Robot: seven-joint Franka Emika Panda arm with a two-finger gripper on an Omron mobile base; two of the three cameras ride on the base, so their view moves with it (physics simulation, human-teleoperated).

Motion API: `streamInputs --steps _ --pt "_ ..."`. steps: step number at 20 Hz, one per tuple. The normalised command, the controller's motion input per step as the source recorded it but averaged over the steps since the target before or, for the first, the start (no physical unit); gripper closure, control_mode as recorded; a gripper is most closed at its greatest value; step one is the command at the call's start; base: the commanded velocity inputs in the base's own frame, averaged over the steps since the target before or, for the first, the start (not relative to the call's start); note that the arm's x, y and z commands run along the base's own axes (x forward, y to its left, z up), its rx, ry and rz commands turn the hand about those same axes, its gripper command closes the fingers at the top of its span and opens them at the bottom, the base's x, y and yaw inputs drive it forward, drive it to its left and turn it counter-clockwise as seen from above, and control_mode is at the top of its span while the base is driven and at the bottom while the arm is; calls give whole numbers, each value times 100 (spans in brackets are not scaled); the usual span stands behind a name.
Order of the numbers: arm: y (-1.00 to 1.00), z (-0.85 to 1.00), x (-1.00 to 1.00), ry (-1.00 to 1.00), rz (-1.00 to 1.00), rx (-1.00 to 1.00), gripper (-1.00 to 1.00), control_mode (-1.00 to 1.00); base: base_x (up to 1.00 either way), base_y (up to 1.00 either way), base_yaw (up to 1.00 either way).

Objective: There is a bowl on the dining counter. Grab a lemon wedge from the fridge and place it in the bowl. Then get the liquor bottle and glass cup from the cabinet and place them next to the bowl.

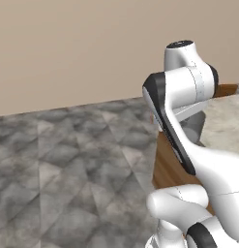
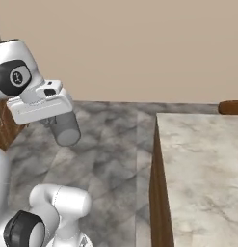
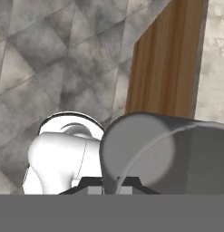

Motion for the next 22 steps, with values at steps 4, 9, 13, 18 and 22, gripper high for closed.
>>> streamInputs --steps 4,9,13,18,22 --pt "0 0 0 0 0 0 100 100 100 49 -14" --pt "0 0 0 0 0 0 100 100 100 46 -14" --pt "0 0 0 0 0 0 100 100 100 40 -14" --pt "0 0 0 0 0 0 100 100 100 38 -20" --pt "0 0 0 0 0 0 100 100 100 31 -38"
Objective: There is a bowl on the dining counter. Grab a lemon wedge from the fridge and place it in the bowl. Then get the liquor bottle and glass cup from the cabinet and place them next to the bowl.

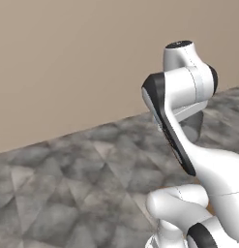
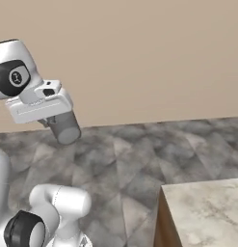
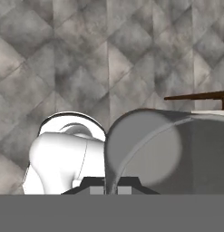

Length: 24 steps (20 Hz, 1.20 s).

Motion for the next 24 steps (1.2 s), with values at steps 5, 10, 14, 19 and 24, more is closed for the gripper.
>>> streamInputs --steps 5,10,14,19,24 --pt "0 0 0 0 0 0 100 100 83 21 -53" --pt "0 0 0 0 0 0 100 100 70 23 -58" --pt "0 0 0 0 0 0 100 100 64 31 -57" --pt "0 0 0 0 0 0 100 100 47 43 -54" --pt "0 0 0 0 0 0 100 100 39 43 -52"
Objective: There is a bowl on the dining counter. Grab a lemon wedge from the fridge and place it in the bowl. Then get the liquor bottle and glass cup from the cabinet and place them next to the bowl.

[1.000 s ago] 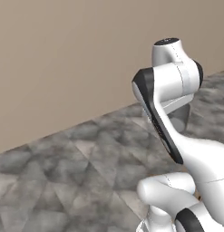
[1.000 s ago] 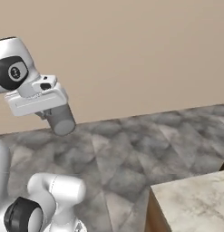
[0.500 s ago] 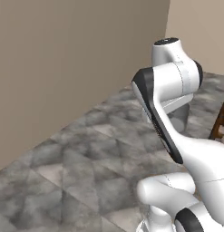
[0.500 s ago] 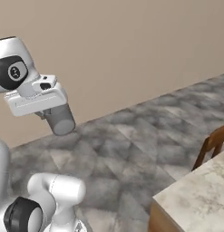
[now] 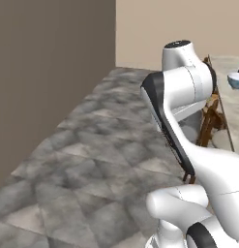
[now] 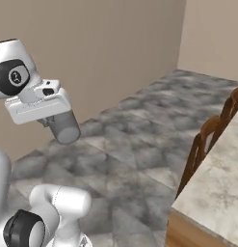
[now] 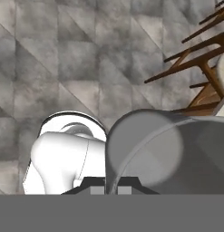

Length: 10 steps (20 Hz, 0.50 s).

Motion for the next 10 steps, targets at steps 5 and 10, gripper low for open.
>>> streamInputs --steps 5,10 --pt "0 0 0 0 0 0 100 100 41 41 -51" --pt "0 0 0 0 0 0 100 100 47 45 -48"
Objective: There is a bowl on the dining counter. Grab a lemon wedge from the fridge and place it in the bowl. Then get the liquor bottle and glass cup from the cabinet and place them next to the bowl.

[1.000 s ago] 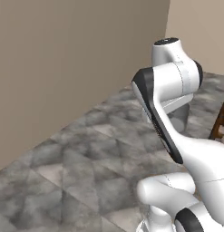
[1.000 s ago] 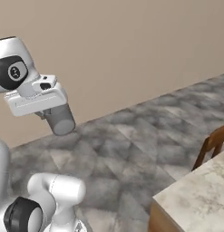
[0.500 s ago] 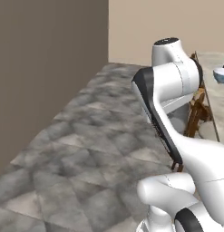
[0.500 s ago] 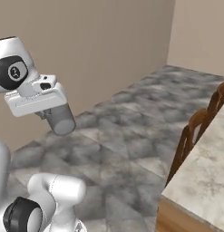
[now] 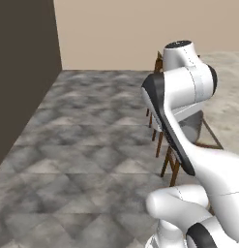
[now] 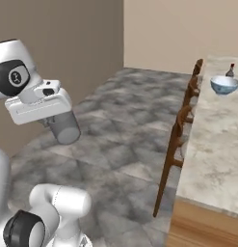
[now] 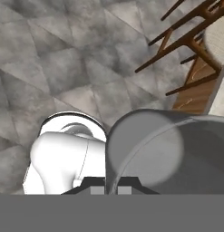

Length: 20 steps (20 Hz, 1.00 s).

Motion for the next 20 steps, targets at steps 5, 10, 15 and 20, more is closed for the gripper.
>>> streamInputs --steps 5,10,15,20 --pt "0 0 0 0 0 0 100 100 68 73 -39" --pt "0 0 0 0 0 0 100 100 91 89 -33" --pt "0 0 0 0 0 0 100 100 100 81 -32" --pt "0 0 0 0 0 0 100 100 100 70 -35"
